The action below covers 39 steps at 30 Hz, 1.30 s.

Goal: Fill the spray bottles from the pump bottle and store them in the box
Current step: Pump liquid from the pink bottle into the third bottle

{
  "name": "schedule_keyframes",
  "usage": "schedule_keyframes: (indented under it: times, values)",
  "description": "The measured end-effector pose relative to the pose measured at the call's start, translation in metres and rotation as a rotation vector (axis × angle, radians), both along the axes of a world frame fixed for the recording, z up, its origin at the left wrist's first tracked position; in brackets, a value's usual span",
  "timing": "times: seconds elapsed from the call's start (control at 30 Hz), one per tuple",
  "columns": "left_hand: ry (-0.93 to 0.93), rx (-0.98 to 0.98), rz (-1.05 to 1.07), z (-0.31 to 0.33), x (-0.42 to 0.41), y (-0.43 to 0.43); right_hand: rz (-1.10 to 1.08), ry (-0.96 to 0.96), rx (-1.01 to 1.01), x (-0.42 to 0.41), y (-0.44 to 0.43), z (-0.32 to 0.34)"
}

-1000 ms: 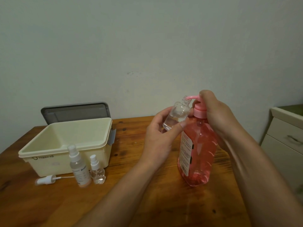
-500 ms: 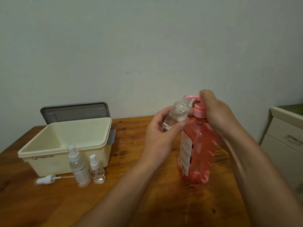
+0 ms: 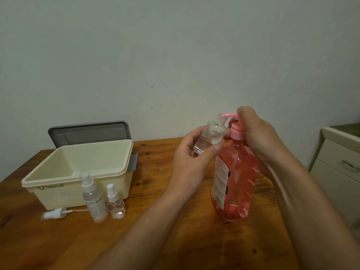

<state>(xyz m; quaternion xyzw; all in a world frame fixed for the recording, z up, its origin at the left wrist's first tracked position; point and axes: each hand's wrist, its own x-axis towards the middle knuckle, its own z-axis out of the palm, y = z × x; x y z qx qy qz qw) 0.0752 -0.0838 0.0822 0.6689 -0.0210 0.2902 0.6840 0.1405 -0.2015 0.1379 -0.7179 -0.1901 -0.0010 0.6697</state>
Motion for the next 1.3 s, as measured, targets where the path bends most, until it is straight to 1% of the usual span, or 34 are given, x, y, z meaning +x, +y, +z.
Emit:
schedule_keyframes:
  times: [0.2,0.5,0.73,1.03,1.3]
  values:
    - [0.004,0.013,0.011,-0.0022,0.0002,-0.0001,0.003,0.035,0.041,-0.0012,0.0001,-0.0010]
    - [-0.011,-0.020,-0.008,0.0000,0.0013,-0.0013,-0.014,0.011,0.001,-0.0009,-0.0005,0.0001]
    - [0.005,-0.014,-0.006,-0.0028,0.0008,-0.0012,0.001,0.037,0.043,-0.0024,-0.0005,-0.0008]
    - [-0.002,-0.012,-0.004,-0.0007,0.0019,-0.0021,-0.002,0.004,-0.016,-0.0008,-0.0008,-0.0003]
    - [-0.004,0.004,0.013,-0.0010,-0.0002,0.0002,0.005,0.044,0.033,0.0010,0.0000,-0.0024]
